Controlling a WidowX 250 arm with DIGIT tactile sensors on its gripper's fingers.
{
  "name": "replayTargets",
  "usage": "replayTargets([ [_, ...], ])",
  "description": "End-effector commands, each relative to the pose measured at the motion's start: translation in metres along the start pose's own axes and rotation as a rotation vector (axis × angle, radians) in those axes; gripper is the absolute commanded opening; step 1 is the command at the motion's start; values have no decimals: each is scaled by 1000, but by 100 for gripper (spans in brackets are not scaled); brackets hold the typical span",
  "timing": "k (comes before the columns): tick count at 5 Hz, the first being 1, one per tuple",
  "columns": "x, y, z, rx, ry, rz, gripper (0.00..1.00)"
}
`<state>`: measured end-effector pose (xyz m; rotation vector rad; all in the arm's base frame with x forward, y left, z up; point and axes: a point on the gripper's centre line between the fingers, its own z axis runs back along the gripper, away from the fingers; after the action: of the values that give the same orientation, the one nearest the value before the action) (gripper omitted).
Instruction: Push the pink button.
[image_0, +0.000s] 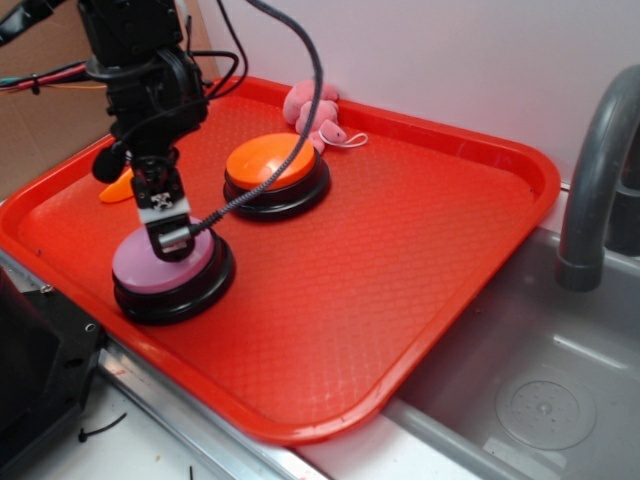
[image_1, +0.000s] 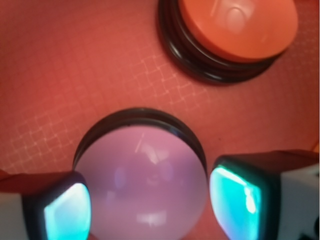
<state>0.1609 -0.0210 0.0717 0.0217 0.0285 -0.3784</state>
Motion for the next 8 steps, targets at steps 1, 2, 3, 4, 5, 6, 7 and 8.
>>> replayTargets([
  [1,10,6,22,27,-58,36,100],
  [2,10,7,29,23,-61,37,100],
  [3,8,8,32,16,-65,43,100],
  [4,6,8,39,18,-73,49,100],
  [5,7,8,44,19,-74,48,100],
  [6,6,8,45,14,-67,53,100],
  [7,5,8,51,31,-62,61,100],
  [8,5,8,57,26,-75,68,100],
])
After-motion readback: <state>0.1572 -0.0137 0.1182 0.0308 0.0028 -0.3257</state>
